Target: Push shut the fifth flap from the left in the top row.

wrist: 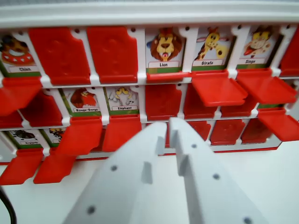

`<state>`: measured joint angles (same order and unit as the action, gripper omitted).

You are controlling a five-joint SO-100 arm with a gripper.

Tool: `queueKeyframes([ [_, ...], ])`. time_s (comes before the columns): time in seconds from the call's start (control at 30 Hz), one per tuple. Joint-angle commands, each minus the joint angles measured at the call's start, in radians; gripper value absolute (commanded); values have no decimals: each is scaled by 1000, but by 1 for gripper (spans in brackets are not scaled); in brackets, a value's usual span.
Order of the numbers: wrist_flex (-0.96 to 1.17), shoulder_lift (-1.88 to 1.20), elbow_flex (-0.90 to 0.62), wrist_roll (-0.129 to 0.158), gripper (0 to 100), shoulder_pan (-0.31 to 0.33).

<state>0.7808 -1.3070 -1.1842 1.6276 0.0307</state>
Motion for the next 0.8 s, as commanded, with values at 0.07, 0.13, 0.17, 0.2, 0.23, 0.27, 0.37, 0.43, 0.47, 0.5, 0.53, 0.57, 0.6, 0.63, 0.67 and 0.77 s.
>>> queueKeyframes([
  [0.07,-6,3,74,-15,0,-12],
  [0.13,-9,18,77,-18,0,-14],
  [0.17,-11,26,83,-20,0,-15],
  [0.2,-11,37,92,-20,0,-17],
  [0.23,-11,46,101,-21,0,-18],
  [0.27,-11,55,110,-21,0,-20],
  [0.37,-11,86,141,-21,0,-20],
  [0.43,-14,103,158,-20,0,-20],
  [0.47,-20,112,164,-17,0,-20],
  [0.5,-28,118,170,-14,0,-18],
  [0.53,-37,126,178,-14,0,-18],
  [0.57,-38,133,189,-14,0,-17],
  [0.6,-40,140,195,-14,0,-17],
  [0.63,-44,147,202,-14,0,-15],
  [0.67,-58,152,206,-18,0,-15],
  [0.77,-95,158,206,-23,0,-14],
])
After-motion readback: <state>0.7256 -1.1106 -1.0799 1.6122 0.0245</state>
